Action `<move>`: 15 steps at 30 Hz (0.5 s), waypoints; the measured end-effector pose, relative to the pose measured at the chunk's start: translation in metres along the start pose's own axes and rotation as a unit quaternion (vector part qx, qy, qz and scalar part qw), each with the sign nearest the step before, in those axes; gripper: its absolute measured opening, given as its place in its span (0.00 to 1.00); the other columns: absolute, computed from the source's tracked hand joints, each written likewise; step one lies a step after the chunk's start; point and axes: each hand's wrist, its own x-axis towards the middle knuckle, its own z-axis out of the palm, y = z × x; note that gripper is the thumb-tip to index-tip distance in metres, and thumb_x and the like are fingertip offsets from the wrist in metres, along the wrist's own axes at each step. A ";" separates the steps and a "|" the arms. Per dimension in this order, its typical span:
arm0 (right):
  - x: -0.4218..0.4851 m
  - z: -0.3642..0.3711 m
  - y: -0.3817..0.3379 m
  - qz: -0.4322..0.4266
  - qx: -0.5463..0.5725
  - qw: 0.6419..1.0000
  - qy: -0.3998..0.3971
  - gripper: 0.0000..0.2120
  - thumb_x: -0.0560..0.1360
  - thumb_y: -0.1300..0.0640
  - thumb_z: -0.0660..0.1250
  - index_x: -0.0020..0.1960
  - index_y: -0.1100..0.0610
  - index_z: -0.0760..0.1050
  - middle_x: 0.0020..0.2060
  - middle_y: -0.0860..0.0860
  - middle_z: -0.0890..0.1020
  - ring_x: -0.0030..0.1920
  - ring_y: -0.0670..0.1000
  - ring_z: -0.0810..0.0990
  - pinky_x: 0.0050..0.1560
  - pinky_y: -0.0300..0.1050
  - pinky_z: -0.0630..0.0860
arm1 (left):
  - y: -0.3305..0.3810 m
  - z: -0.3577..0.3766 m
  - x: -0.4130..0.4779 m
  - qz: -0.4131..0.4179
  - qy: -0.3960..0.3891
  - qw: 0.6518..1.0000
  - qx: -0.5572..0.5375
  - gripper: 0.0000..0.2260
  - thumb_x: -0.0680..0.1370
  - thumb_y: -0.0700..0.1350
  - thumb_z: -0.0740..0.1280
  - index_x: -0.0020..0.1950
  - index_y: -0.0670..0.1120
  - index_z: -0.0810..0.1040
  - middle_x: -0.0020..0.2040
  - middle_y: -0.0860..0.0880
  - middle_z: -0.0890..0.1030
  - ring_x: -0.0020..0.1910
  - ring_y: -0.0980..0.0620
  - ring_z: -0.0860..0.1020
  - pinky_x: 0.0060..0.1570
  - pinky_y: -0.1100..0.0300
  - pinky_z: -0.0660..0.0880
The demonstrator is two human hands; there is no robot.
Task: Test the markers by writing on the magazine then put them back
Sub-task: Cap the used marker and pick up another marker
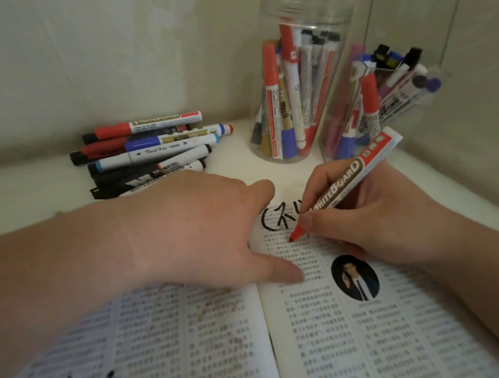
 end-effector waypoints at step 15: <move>-0.001 -0.002 0.001 0.021 0.018 1.000 0.003 0.05 0.75 0.63 0.73 0.42 0.61 0.79 0.30 0.54 0.84 0.22 0.56 0.74 0.23 0.42 0.73 | -0.005 -0.008 0.004 0.020 -0.054 0.997 -0.059 0.48 0.54 0.88 0.53 0.73 0.78 0.49 0.45 0.64 0.68 0.48 0.60 0.70 0.46 0.57 0.69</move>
